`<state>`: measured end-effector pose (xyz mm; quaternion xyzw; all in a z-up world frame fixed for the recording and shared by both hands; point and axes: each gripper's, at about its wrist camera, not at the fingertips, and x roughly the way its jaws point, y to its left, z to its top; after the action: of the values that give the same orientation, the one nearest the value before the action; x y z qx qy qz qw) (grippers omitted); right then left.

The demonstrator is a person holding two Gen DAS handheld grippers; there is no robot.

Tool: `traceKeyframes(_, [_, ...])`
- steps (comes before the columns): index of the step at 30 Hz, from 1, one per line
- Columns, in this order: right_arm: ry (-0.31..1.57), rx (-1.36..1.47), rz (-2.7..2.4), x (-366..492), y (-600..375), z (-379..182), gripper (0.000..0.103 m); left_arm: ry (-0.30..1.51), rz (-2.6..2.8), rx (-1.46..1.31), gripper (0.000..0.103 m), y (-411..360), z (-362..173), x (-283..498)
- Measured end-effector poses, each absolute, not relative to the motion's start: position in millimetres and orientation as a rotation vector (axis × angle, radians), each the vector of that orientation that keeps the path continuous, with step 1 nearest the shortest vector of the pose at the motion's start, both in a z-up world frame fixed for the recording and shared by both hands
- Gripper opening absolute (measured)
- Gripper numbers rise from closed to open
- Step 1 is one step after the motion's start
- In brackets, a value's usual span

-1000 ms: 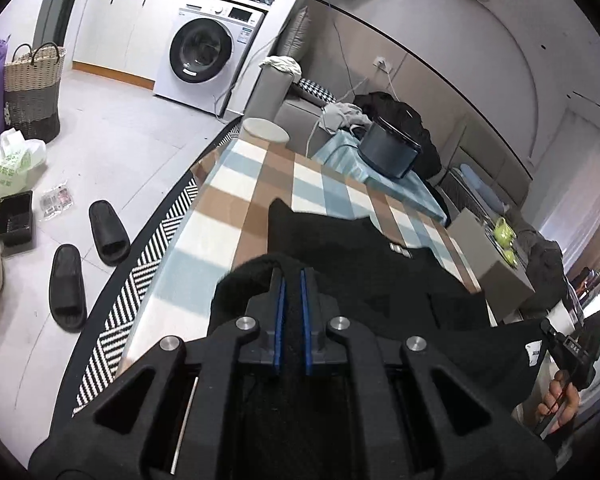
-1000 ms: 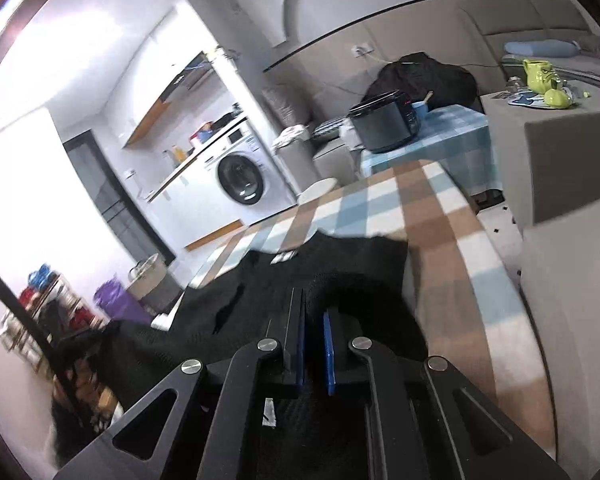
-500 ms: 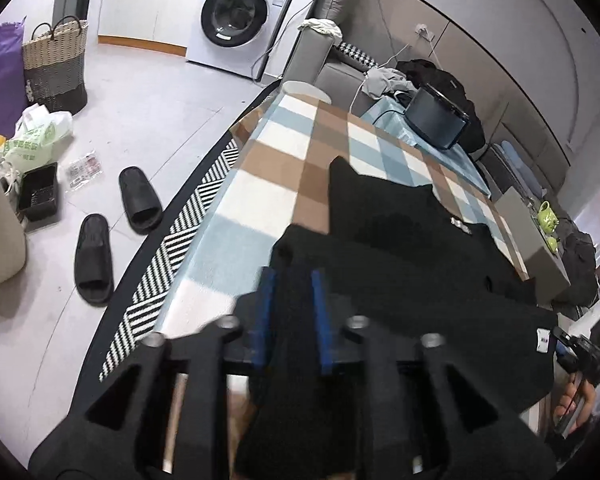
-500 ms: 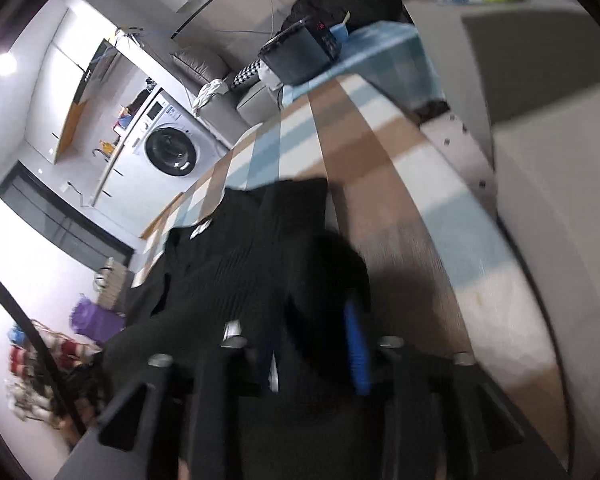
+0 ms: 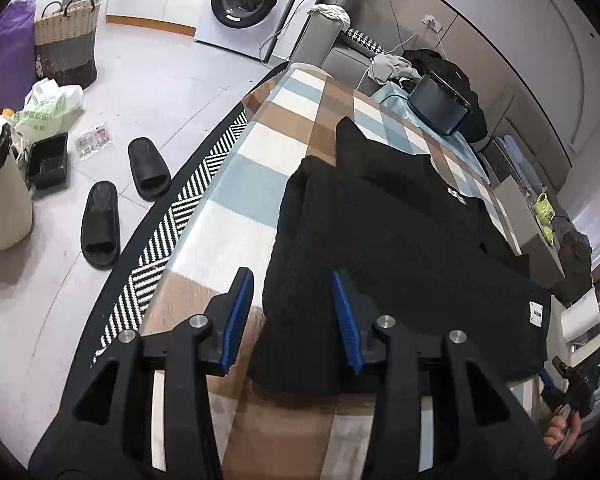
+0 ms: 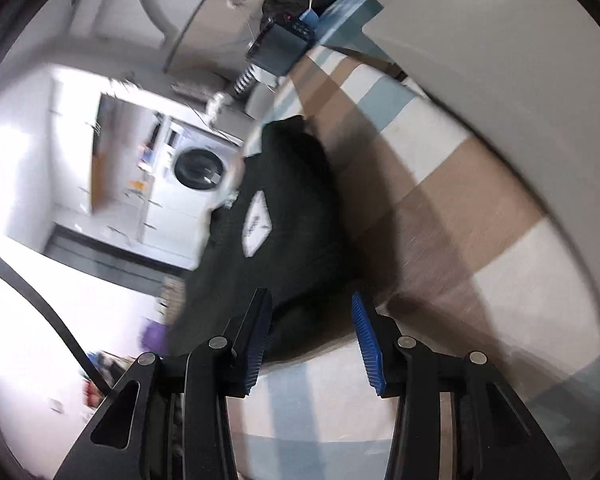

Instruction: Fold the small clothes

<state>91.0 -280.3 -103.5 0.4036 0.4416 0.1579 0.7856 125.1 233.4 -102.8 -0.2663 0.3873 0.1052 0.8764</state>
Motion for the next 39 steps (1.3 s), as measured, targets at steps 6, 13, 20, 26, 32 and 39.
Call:
traceKeyframes(6, [0.926,0.88,0.309,108,-272,-103,0.042,0.816,0.204,-0.559,0.037,227,-100,118])
traceKeyframes(13, [0.847,0.86,0.293,132,-267,-86,0.042,0.826,0.218,-0.549,0.037,224,-95,104])
traceKeyframes(20, [0.777,0.836,0.44,126,-258,-69,0.042,0.88,0.197,-0.541,0.039,217,-100,88])
traceKeyframes(26, [0.788,0.796,0.432,127,-254,-69,0.042,0.907,0.182,-0.558,0.039,217,-111,88])
traceKeyframes(32, [0.8,0.771,0.419,127,-252,-70,0.042,0.912,0.181,-0.565,0.04,219,-115,106])
traceKeyframes(39, [0.799,0.754,0.434,128,-248,-67,0.042,0.829,0.144,-0.551,0.036,217,-101,112])
